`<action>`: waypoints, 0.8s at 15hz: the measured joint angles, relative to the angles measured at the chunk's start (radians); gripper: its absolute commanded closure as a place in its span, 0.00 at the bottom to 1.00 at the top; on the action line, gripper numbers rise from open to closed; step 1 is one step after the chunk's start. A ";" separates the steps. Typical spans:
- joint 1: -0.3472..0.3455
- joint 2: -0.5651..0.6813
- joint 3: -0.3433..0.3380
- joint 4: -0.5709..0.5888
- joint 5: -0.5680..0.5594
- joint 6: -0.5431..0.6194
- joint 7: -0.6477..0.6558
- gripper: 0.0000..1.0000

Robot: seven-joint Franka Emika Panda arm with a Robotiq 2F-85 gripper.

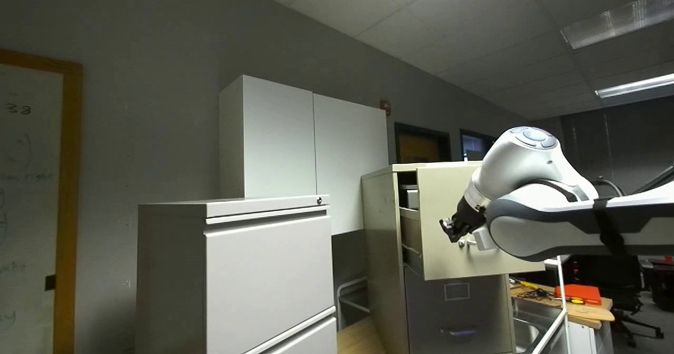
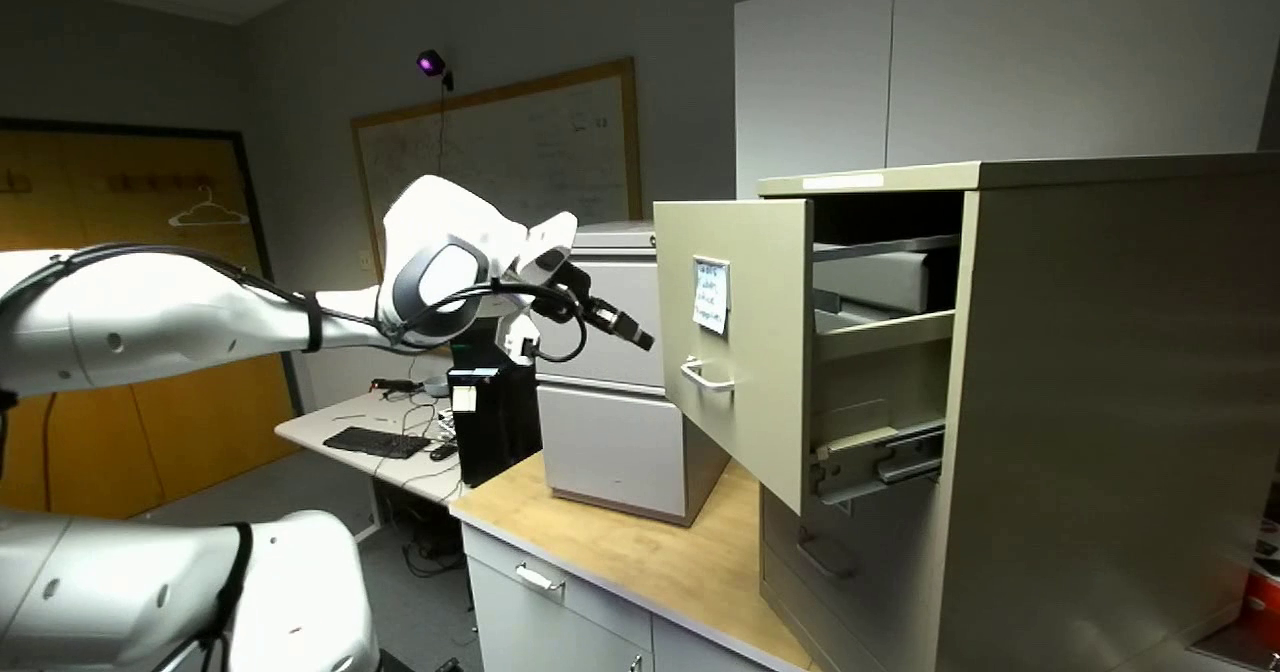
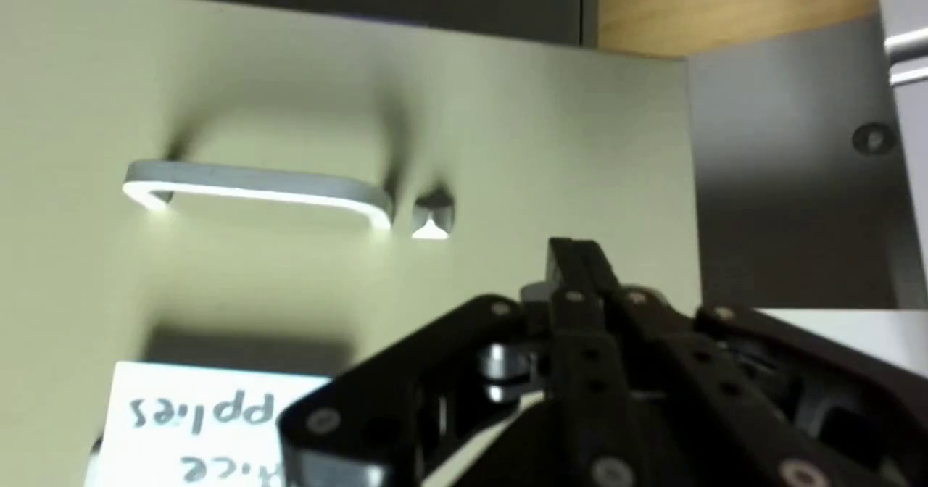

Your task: Close the top drawer of the file cabinet

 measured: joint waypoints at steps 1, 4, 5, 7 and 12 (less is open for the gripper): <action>-0.028 -0.004 0.003 -0.007 -0.002 0.063 0.007 1.00; -0.123 0.013 0.037 -0.027 0.002 0.272 0.039 1.00; -0.153 0.026 0.058 -0.028 0.009 0.327 0.049 1.00; -0.204 0.056 0.103 -0.026 0.043 0.402 0.054 1.00; -0.251 0.104 0.172 0.003 0.138 0.421 0.053 1.00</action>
